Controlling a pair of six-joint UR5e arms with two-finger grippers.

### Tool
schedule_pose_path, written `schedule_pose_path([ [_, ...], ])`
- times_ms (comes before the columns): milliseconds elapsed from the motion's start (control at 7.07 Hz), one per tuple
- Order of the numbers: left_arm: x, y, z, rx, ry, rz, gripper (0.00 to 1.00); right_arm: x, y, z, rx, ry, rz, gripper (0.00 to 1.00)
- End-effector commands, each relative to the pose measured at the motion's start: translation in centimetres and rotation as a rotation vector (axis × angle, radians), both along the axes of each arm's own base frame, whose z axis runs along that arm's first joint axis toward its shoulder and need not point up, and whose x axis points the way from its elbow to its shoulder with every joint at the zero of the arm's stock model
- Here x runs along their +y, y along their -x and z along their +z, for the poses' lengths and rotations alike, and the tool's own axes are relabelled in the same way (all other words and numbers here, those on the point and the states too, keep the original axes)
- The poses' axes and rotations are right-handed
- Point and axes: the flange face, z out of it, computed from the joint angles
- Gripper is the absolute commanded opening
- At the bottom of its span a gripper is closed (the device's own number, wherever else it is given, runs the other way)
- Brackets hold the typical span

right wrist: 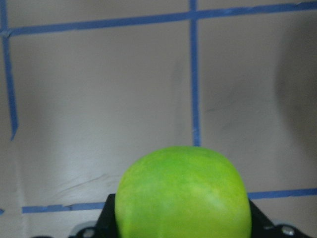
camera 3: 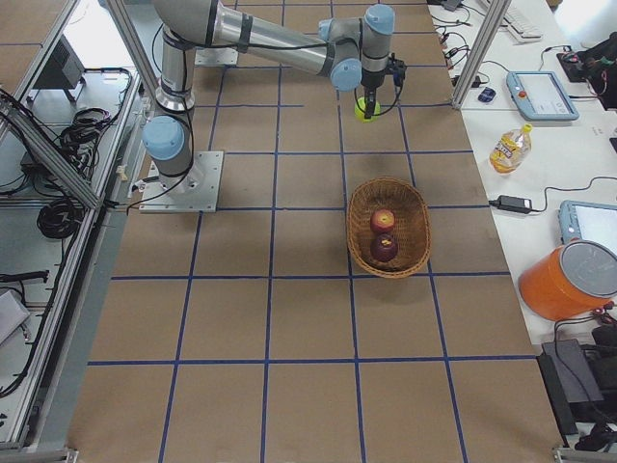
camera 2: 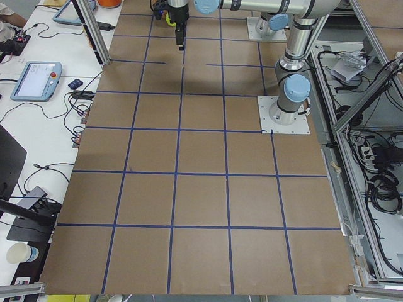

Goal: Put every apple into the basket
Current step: 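Carry the green apple with the right gripper over the basket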

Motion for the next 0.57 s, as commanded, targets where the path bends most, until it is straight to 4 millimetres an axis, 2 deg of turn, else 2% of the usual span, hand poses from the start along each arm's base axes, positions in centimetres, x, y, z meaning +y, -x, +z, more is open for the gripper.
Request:
schedule_pose_path([
  [0, 0.0, 0.0, 0.1, 0.001, 0.001, 0.001, 1.0, -1.6, 14.5, 1.3, 0.073, 0.013, 0.046, 0.0],
  [283, 0.0, -0.1, 0.1, 0.0, 0.001, 0.001, 1.0, -2.1, 19.1, -1.1, 0.07, -0.018, 0.016, 0.0],
  [424, 0.0, -0.1, 0.1, 0.0, 0.001, 0.001, 1.0, -2.1, 19.7, -2.6, 0.065, -0.042, 0.009, 0.0],
])
